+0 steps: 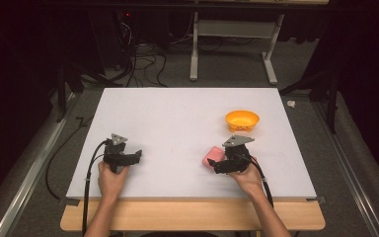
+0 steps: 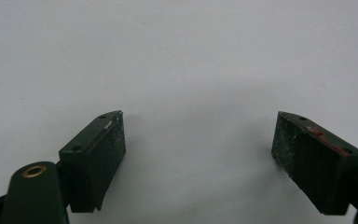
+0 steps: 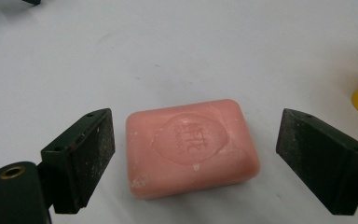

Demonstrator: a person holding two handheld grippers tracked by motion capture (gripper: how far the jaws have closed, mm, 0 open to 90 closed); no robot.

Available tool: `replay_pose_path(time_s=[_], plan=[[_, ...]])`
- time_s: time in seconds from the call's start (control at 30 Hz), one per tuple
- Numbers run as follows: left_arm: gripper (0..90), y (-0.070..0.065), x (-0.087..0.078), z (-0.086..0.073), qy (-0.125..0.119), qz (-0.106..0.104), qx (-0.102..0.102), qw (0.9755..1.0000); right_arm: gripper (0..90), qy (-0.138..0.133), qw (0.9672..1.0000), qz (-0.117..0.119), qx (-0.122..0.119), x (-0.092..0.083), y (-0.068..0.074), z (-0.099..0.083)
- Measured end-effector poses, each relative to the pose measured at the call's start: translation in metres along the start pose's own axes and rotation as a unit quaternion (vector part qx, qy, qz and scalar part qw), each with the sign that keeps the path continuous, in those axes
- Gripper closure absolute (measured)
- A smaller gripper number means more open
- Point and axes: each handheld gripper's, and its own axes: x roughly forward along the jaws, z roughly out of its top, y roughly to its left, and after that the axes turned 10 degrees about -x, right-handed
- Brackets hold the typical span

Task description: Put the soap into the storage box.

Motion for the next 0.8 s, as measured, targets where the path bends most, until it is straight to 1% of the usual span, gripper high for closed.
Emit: replay_pose_path(time_s=[0.2,0.33,0.43,0.63,0.7,0.8], plan=[[17.7,0.0,0.0,0.0,0.0,0.0,0.0,1.0,12.1,0.004,0.9999,0.01,-0.001,0.009,0.003,0.002],[17.8,0.0,0.0,0.0,0.0,0.0,0.0,1.0,12.1,0.009,0.9999,0.008,-0.002,0.013,0.003,0.002],[17.7,0.0,0.0,0.0,0.0,0.0,0.0,1.0,12.1,0.013,0.9999,0.002,-0.008,0.014,0.002,0.002],[17.7,0.0,0.0,0.0,0.0,0.0,0.0,1.0,12.0,0.019,0.9997,0.008,-0.016,0.02,0.003,0.002],[17.7,0.0,0.0,0.0,0.0,0.0,0.0,1.0,12.0,0.022,0.9995,0.004,-0.021,0.021,0.004,0.002],[17.7,0.0,0.0,0.0,0.0,0.0,0.0,1.0,12.0,0.024,0.9994,0.003,-0.024,0.023,0.003,0.001]])
